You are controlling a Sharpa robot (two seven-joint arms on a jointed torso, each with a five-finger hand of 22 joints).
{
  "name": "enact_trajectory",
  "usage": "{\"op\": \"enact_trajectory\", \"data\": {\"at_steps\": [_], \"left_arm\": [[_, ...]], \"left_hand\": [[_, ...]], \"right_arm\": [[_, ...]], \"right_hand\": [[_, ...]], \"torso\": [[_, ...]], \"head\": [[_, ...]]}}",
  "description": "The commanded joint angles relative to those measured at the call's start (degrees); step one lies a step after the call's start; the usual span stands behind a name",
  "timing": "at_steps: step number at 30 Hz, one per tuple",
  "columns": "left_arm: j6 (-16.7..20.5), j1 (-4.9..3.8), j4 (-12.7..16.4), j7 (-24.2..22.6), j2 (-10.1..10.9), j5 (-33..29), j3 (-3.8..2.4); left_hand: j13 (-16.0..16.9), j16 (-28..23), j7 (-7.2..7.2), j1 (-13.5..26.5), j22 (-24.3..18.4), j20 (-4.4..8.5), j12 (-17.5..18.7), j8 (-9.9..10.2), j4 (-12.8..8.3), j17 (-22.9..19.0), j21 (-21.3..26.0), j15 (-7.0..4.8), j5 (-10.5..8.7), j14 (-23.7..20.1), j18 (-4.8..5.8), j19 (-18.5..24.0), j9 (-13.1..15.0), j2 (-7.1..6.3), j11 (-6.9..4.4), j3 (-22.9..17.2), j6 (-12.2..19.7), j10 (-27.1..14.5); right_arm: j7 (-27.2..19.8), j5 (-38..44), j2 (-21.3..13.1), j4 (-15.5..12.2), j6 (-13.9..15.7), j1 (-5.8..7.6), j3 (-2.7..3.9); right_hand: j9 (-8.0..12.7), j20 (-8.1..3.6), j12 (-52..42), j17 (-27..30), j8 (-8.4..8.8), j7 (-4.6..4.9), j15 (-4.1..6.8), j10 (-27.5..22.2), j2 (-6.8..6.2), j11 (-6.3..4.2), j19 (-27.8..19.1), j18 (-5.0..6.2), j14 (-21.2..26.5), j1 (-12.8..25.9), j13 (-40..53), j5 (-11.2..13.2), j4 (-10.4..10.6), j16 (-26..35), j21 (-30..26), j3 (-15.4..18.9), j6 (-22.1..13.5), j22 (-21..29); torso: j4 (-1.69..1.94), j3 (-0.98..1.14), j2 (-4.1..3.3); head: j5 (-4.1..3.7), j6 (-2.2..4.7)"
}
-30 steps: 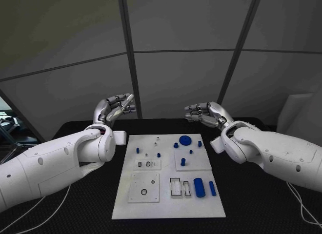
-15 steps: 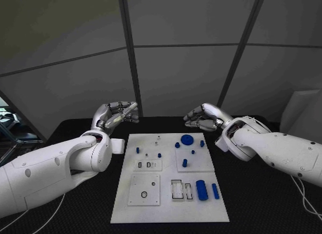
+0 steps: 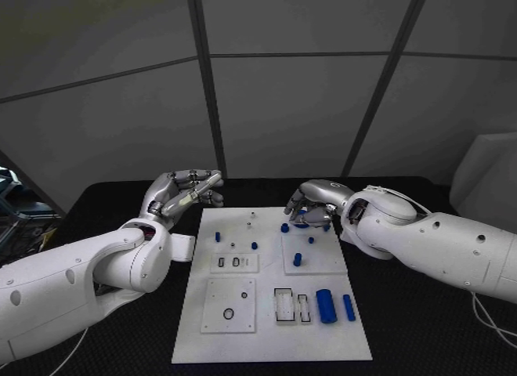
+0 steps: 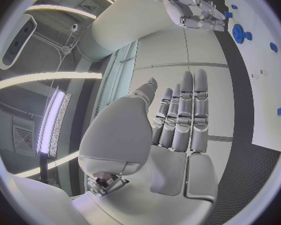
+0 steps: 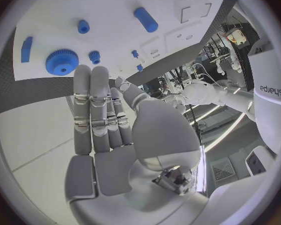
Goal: Assemble the parts on the task board
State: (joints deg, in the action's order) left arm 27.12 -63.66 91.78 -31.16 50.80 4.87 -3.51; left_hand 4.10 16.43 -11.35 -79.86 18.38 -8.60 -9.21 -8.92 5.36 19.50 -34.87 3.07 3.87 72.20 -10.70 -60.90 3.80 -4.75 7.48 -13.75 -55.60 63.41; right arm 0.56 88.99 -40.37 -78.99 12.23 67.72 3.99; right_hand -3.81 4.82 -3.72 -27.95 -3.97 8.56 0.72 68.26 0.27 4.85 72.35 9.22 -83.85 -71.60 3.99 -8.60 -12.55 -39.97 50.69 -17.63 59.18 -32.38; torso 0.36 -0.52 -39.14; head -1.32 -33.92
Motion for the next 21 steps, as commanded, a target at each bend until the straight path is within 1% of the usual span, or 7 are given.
{"op": "enact_trajectory", "data": {"at_steps": [1,2,7,11,12,16,21], "left_arm": [[-2.7,-0.06,0.4,-0.3,0.1,0.8,-0.08],[-2.8,-0.06,0.5,-0.2,0.1,0.8,-0.09],[-2.6,-0.06,0.7,0.2,0.1,0.8,-0.09],[-2.6,-0.06,0.9,0.5,0.1,0.8,-0.09],[-2.6,-0.06,0.9,0.6,0.1,0.8,-0.09],[-2.7,-0.06,1.1,0.7,0.2,0.8,-0.09],[-2.6,-0.06,1.3,0.9,0.6,0.8,-0.09]], "left_hand": [[-0.1,-0.4,-0.12,0.2,0.1,-0.19,0.3,0.4,-0.1,0.1,-0.3,0.22,-0.22,-0.3,0.44,0.5,-0.1,-0.02,-0.03,-0.3,-0.3,0.2],[-0.1,-0.5,-0.17,0.3,0.1,-0.21,0.5,0.5,-0.1,0.3,-0.3,0.25,-0.22,-0.3,0.44,0.5,-0.1,-0.07,0.00,-0.3,-0.2,0.2],[-0.1,-0.8,-0.34,0.4,0.3,-0.30,1.0,0.9,-0.2,0.7,-0.5,0.35,-0.21,-0.3,0.44,0.7,-0.1,-0.08,0.16,-0.3,0.1,0.0],[-0.1,-1.0,-0.50,0.4,0.5,-0.36,1.4,1.2,-0.4,1.0,-0.6,0.43,-0.21,-0.3,0.44,0.8,-0.1,0.01,0.31,-0.4,0.4,-0.3],[-0.1,-1.0,-0.51,0.4,0.5,-0.37,1.4,1.2,-0.4,1.0,-0.6,0.44,-0.21,-0.3,0.44,0.8,-0.1,0.02,0.32,-0.4,0.4,-0.3],[-0.1,-1.1,-0.55,0.5,0.5,-0.39,1.5,1.3,-0.5,1.1,-0.7,0.46,-0.21,-0.3,0.44,0.9,-0.1,0.01,0.35,-0.4,0.5,-0.4],[-0.1,-1.3,-0.70,0.5,0.6,-0.46,1.7,1.7,-0.7,1.5,-0.8,0.53,-0.22,-0.2,0.43,1.0,-0.1,-0.01,0.46,-0.5,0.9,-0.5]], "right_arm": [[4.4,8.3,0.6,0.2,-2.7,0.20,0.06],[4.8,9.2,0.9,0.3,-2.9,0.20,0.06],[5.7,12.1,1.8,0.5,-3.2,0.21,0.06],[6.3,13.9,2.5,0.9,-3.7,0.21,0.06],[6.4,14.3,2.6,1.0,-3.8,0.21,0.06],[6.6,15.0,3.0,1.5,-4.1,0.21,0.06],[6.5,15.3,3.5,1.9,-4.8,0.22,0.06]], "right_hand": [[0.0,0.19,0.1,-5.5,0.29,0.11,-0.22,-1.8,-0.93,0.28,1.1,-1.15,-2.8,0.2,-0.1,0.4,0.3,-5.5,4.3,-0.5,-0.9,-5.2],[0.0,0.40,-0.3,-9.9,0.16,0.16,-0.30,-2.7,-1.41,0.41,1.7,-1.54,-2.6,0.3,0.0,0.6,0.8,-10.0,7.6,-0.9,-1.5,-9.0],[-0.1,0.68,-0.5,-15.2,0.07,0.08,-0.55,-3.8,-2.38,0.28,1.7,-1.99,-1.7,0.1,0.2,0.7,1.6,-15.3,12.0,-1.5,-2.4,-14.1],[-0.1,0.85,-0.8,-19.0,0.06,-0.13,-0.63,-4.2,-2.66,0.16,2.2,-2.47,-1.6,-0.2,0.3,0.6,2.1,-19.1,15.2,-2.2,-2.9,-18.1],[-0.1,0.88,-0.8,-19.9,0.07,-0.16,-0.63,-4.2,-2.73,0.15,2.4,-2.61,-1.7,-0.2,0.3,0.5,2.2,-20.0,16.0,-2.3,-3.0,-19.1],[-0.1,0.96,-1.0,-22.8,0.05,-0.28,-0.59,-4.3,-2.89,0.12,3.1,-2.98,-1.7,-0.5,0.4,0.3,2.6,-22.7,18.3,-2.9,-3.3,-22.1],[-0.1,0.98,-1.2,-24.9,0.02,-0.33,-0.58,-4.4,-3.01,0.13,3.4,-3.19,-1.8,-0.6,0.5,0.2,3.0,-24.7,19.7,-3.4,-3.5,-23.8]], "torso": [[0.35,-0.16,-1.24],[0.42,-0.18,-1.44],[0.45,-0.18,-1.79],[0.45,-0.15,-2.03],[0.53,-0.19,-2.17],[0.67,-0.25,-2.21],[0.45,-0.16,-2.22]], "head": [[-0.23,-0.05],[-0.30,0.04],[-0.24,0.24],[-0.18,0.35],[-0.17,0.35],[-0.45,0.22],[-0.25,0.00]]}}
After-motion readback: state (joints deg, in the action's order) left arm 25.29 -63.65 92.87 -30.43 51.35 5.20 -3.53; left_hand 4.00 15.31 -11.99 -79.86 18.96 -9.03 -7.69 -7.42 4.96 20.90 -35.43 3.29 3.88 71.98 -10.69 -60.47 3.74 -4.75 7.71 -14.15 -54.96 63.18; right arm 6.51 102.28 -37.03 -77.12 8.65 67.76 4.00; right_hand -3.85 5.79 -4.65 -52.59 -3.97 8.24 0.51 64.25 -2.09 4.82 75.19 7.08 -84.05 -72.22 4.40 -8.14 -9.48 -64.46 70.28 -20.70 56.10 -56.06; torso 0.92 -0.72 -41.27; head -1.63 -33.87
